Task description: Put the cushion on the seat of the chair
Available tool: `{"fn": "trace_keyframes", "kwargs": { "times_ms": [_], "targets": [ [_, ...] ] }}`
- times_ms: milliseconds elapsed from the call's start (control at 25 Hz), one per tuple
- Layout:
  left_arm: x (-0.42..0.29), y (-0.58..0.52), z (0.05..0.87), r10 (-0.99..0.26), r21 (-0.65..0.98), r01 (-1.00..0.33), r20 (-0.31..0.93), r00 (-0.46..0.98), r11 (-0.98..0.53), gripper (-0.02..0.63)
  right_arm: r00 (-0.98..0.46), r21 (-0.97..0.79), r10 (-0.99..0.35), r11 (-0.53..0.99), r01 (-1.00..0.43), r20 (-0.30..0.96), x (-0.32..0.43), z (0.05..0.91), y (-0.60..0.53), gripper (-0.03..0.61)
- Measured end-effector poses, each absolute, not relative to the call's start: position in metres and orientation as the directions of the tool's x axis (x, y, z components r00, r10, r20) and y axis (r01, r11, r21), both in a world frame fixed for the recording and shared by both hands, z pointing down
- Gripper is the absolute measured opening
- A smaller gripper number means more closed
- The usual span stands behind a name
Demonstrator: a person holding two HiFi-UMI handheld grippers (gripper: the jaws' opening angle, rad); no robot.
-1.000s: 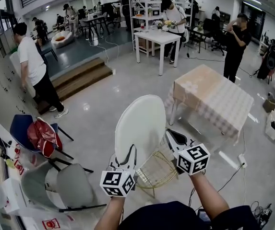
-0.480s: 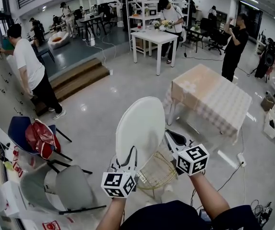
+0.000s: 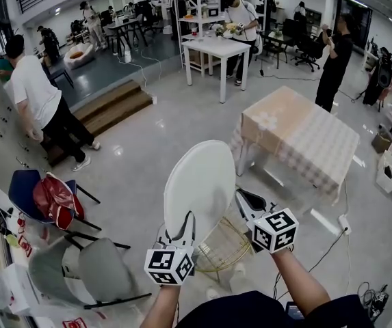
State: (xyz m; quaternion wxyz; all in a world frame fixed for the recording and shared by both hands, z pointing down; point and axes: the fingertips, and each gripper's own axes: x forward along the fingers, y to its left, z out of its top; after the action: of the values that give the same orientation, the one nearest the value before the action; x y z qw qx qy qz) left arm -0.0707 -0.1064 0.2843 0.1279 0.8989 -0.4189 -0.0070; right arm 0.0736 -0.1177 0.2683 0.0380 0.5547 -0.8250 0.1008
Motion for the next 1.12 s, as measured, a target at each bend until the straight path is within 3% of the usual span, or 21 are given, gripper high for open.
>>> {"fn": "trace_keyframes", "kwargs": {
  "times_ms": [1120],
  "targets": [
    [-0.023, -0.135, 0.359, -0.742, 0.299, -0.766, 0.216, 0.635, -0.569, 0.052, -0.391, -0.189, -0.861, 0.345, -0.919, 0.325, 0.120, 0.352, -0.151, 0.020]
  ]
}}
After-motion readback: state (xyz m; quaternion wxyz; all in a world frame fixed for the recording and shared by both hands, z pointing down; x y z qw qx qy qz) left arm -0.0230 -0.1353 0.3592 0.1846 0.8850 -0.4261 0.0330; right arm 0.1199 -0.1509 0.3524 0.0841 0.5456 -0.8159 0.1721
